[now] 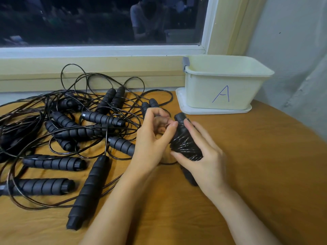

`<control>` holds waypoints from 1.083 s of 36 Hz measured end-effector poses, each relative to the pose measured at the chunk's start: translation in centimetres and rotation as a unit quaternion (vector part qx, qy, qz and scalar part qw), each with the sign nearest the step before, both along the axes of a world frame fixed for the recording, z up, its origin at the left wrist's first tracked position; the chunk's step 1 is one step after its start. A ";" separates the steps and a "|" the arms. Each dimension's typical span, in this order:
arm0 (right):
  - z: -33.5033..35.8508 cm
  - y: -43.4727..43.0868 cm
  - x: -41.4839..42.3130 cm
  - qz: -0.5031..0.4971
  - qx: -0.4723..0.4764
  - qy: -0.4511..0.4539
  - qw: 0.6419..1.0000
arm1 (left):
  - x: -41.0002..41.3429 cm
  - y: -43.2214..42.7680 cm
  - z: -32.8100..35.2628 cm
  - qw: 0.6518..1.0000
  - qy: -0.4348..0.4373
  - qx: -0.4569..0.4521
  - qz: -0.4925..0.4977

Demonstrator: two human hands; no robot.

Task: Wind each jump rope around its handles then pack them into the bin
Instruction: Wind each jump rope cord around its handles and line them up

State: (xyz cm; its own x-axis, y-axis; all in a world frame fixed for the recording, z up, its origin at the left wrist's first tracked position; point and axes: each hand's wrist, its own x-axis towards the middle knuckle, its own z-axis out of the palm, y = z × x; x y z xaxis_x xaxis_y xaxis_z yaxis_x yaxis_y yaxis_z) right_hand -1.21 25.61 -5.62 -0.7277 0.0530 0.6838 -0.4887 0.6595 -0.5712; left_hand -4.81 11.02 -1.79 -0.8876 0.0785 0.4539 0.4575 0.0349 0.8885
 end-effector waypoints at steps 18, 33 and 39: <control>0.7 -0.7 0.5 0.003 0.048 -0.026 0.998 | 0.0 0.0 0.3 0.992 -0.093 -0.086 -0.006; 1.8 -0.7 1.1 0.136 -0.136 -0.296 0.936 | -0.1 -1.3 1.2 0.944 -0.248 0.171 -0.132; 1.5 -1.4 1.4 0.195 -0.232 -0.301 0.904 | 0.0 -1.4 1.4 0.939 -0.230 0.182 -0.180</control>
State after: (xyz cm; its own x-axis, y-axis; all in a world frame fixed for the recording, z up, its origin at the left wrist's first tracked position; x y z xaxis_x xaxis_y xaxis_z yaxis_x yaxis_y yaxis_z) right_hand 0.16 24.25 -4.14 -0.9861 -0.1079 0.1267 -0.1400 0.1257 -0.9821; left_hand -4.86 9.60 -0.36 -0.9421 0.3247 0.0836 -0.0536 -0.3921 0.9183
